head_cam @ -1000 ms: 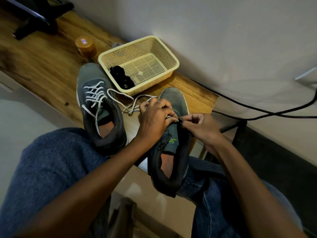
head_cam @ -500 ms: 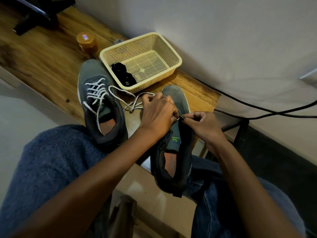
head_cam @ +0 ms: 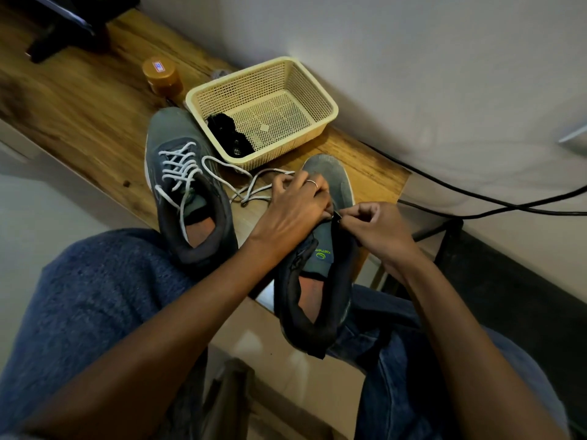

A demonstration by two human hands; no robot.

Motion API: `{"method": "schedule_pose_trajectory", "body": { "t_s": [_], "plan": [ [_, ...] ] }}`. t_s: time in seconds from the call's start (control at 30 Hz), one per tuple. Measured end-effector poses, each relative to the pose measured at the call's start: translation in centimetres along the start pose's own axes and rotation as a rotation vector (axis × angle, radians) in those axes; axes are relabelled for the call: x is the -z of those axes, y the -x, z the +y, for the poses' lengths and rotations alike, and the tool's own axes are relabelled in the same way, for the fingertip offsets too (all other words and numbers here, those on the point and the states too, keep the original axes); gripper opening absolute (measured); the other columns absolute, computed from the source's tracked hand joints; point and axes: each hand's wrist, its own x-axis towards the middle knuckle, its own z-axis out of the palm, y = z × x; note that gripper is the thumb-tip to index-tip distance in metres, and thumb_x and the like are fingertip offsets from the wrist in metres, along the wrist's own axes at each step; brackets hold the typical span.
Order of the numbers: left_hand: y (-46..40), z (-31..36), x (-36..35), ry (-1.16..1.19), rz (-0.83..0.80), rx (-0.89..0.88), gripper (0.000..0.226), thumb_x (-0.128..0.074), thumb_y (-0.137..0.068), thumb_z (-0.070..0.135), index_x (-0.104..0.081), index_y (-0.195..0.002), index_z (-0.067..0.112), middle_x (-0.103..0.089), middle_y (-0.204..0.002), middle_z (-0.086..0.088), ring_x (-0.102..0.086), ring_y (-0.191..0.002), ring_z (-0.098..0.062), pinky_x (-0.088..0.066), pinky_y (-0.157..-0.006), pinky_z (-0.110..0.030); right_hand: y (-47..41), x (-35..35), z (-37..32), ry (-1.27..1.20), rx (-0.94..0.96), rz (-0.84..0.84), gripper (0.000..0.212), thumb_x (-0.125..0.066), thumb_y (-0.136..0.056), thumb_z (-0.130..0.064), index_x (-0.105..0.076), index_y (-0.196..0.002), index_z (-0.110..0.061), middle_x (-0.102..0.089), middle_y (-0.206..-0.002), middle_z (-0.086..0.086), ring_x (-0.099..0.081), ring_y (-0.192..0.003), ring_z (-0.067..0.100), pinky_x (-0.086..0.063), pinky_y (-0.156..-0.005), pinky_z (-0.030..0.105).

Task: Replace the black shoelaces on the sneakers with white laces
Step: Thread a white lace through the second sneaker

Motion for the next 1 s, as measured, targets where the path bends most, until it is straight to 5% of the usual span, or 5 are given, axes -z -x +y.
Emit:
{"method": "schedule_pose_trajectory", "body": {
  "t_s": [0.5,0.67,0.8,0.93,1.0],
  "plan": [
    [-0.33,-0.49,-0.09,0.082,-0.013,-0.027,0.018,-0.078,-0.074,0.019,-0.068,-0.086,0.01,-0.062,-0.097,-0.009,-0.06,-0.088,-0.032,-0.047,-0.074,-0.049,-0.26,-0.14,0.1,-0.003,-0.006,-0.031,0.016,-0.062,-0.084,-0.001,-0.069,-0.078,-0.014,-0.068,-0.07,0.002,-0.059,-0.059,0.004,-0.047,-0.053,0.014],
    [-0.35,-0.63,-0.48,0.093,-0.011,-0.028,0.017,-0.076,-0.075,0.022,-0.068,-0.086,0.012,-0.062,-0.097,-0.008,-0.056,-0.093,-0.027,-0.044,-0.076,-0.047,-0.42,-0.3,0.33,0.067,0.017,-0.02,0.011,-0.063,-0.083,-0.003,-0.071,-0.091,-0.003,-0.068,-0.08,0.009,-0.059,-0.069,0.011,-0.045,-0.054,0.017],
    [-0.55,-0.7,-0.73,0.14,-0.002,-0.009,0.023,-0.055,-0.079,0.033,-0.069,-0.082,0.015,-0.063,-0.095,-0.006,-0.041,-0.096,-0.017,-0.036,-0.08,-0.043,-0.27,-0.35,0.4,0.055,0.051,-0.033,0.013,-0.06,-0.084,0.001,-0.068,-0.09,0.009,-0.061,-0.073,0.011,-0.053,-0.062,0.008,-0.039,-0.05,0.014],
    [-0.58,-0.78,-0.61,0.132,-0.031,-0.008,0.014,-0.071,-0.076,0.023,-0.07,-0.086,0.012,-0.063,-0.098,-0.008,-0.054,-0.098,-0.028,-0.029,-0.084,-0.042,-0.23,-0.31,0.5,0.04,0.046,-0.039,0.013,-0.059,-0.086,-0.003,-0.068,-0.086,0.006,-0.064,-0.07,0.016,-0.055,-0.064,0.01,-0.043,-0.057,0.022],
    [-0.62,-0.76,-0.47,0.114,-0.04,-0.005,0.014,-0.068,-0.078,0.026,-0.07,-0.086,0.014,-0.063,-0.098,-0.007,-0.055,-0.096,-0.028,-0.026,-0.084,-0.038,-0.3,-0.26,0.48,-0.009,0.004,-0.041,0.016,-0.056,-0.092,-0.009,-0.068,-0.084,-0.001,-0.062,-0.063,0.005,-0.055,-0.054,0.004,-0.045,-0.051,0.017]
  ]
}}
